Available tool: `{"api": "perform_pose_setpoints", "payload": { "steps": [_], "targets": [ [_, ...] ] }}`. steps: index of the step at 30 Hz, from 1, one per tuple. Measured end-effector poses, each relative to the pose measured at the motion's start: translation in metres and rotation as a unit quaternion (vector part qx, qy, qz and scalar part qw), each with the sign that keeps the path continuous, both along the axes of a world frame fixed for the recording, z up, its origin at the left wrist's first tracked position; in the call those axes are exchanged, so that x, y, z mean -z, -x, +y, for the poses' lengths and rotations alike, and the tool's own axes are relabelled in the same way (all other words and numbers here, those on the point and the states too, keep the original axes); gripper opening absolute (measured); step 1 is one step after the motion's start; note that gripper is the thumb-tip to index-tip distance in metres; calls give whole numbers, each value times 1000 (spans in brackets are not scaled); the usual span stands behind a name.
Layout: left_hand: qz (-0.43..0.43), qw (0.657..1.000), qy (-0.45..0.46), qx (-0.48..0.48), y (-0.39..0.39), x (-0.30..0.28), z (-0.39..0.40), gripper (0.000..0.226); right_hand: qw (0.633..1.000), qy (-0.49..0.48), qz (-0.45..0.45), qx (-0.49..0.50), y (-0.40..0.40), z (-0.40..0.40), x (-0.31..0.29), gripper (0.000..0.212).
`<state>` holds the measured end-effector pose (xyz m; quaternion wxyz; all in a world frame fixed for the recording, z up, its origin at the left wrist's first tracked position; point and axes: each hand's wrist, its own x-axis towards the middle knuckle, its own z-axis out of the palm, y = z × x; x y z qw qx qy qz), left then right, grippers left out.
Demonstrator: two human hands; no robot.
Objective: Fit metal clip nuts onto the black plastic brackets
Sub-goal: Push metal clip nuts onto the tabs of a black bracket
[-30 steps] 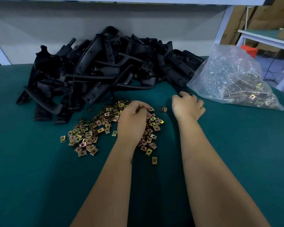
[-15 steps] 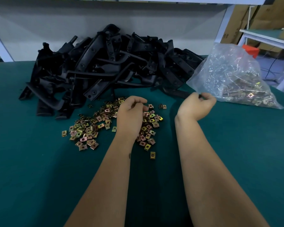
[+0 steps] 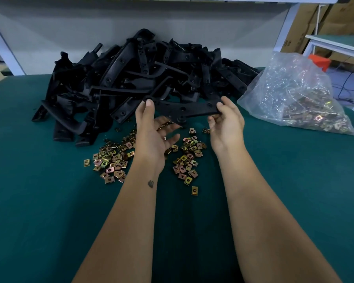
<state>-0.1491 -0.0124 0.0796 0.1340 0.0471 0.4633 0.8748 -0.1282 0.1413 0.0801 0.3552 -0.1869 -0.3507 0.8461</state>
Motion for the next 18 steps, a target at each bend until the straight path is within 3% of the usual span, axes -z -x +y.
{"api": "perform_pose_setpoints", "payload": {
  "steps": [3,8,11,14,16,18],
  "targets": [
    [6,1000,-10,0,4,-1,-8,16,999,-13,34,-27,-1,3,2,25],
    [-32,998,-24,41,8,-3,-22,39,996,-52,44,-54,-4,4,1,22],
    [-23,997,11,79,7,-3,-21,19,995,-68,42,-66,-4,3,2,20],
    [-36,992,-70,99,7,-2,-16,9,987,-152,-50,-34,-1,1,4,19],
    [-61,985,-144,78,8,-2,-16,20,952,-268,-148,6,2,-4,7,21],
    [-51,985,-155,64,11,-1,-18,18,885,-414,-213,23,3,-10,10,25]
  ]
}}
